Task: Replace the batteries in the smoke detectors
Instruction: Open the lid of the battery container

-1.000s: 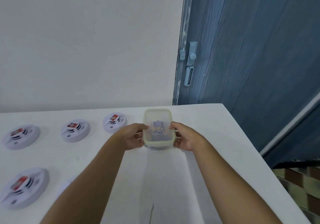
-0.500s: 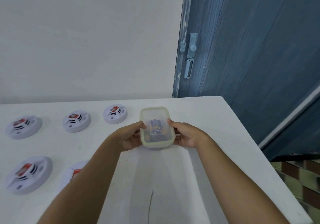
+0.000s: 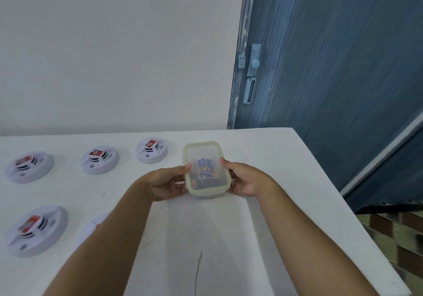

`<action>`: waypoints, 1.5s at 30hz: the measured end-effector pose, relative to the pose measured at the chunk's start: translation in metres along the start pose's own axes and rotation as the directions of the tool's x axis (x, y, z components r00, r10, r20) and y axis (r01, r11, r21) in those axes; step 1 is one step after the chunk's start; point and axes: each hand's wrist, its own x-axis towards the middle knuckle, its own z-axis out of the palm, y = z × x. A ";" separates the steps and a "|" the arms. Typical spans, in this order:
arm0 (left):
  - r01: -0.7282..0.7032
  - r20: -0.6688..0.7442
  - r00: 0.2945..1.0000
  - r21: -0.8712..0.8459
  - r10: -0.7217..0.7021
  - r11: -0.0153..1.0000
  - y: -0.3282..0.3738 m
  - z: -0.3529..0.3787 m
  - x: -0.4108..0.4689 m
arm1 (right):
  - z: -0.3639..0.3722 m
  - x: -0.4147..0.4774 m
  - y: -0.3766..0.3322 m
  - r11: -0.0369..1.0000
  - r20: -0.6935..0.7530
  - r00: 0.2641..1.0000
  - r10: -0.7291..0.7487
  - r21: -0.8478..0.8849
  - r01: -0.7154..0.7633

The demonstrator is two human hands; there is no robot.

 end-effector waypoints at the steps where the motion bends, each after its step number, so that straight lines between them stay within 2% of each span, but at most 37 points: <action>1: -0.003 0.005 1.000 0.003 0.003 1.000 -0.001 0.000 0.000 | 0.000 0.000 0.000 1.000 0.003 1.000 -0.001 -0.001 0.001; 7: -0.040 0.012 0.999 -0.064 0.041 0.997 0.006 0.001 0.004 | -0.001 -0.001 0.001 1.000 0.015 1.000 0.006 0.005 -0.006; 11: -0.062 -0.041 0.997 0.096 0.066 0.994 0.016 0.005 0.002 | -0.002 -0.001 0.001 1.000 0.021 1.000 0.000 0.015 0.000; 20: -0.067 -0.152 0.984 0.185 0.096 0.981 0.013 0.006 -0.002 | 0.004 -0.001 0.001 0.999 -0.021 1.000 -0.006 0.046 0.007; 24: -0.098 -0.201 0.967 0.267 0.155 0.959 0.014 0.010 -0.006 | 0.004 -0.006 -0.008 0.985 -0.090 0.995 -0.044 -0.169 0.029; 26: -0.106 -0.259 0.939 0.404 0.224 0.909 0.013 0.014 -0.012 | 0.004 -0.010 -0.010 0.968 -0.118 0.991 -0.063 -0.248 0.032; 28: -0.095 -0.352 0.858 0.608 0.375 0.788 0.010 0.017 -0.014 | 0.004 -0.009 -0.009 0.954 -0.134 0.988 -0.083 -0.297 0.040; 30: -0.092 -0.369 0.712 0.794 0.597 0.600 0.006 0.019 -0.015 | 0.005 -0.008 -0.007 0.947 -0.149 0.982 -0.116 -0.314 0.065; 32: -0.168 -0.202 0.562 0.922 0.802 0.350 -0.001 0.026 -0.018 | 0.007 -0.009 -0.005 0.942 -0.171 0.972 -0.162 -0.319 0.101; 33: -0.195 -0.073 0.523 0.960 0.849 0.202 -0.005 0.033 -0.022 | 0.008 -0.009 -0.004 0.939 -0.186 0.965 -0.187 -0.322 0.120; 35: -0.196 0.175 0.547 0.977 0.818 -0.078 -0.017 0.048 -0.028 | 0.009 -0.010 -0.003 0.928 -0.215 0.948 -0.237 -0.338 0.155; 38: -0.128 0.360 0.620 0.923 0.697 -0.362 -0.039 0.070 -0.040 | 0.011 -0.012 0.000 0.923 -0.232 0.935 -0.269 -0.340 0.181; 39: -0.084 0.369 0.637 0.906 0.677 -0.415 -0.045 0.075 -0.042 | 0.012 -0.013 0.001 0.929 -0.238 0.934 -0.266 -0.323 0.183; 42: 0.038 0.344 0.661 0.872 0.667 -0.487 -0.061 0.086 -0.042 | 0.010 -0.015 0.002 0.951 -0.232 0.944 -0.235 -0.255 0.174; 45: 0.139 0.342 0.641 0.829 0.687 -0.542 -0.068 0.091 -0.038 | 0.003 -0.018 0.001 0.961 -0.193 0.963 -0.186 -0.238 0.138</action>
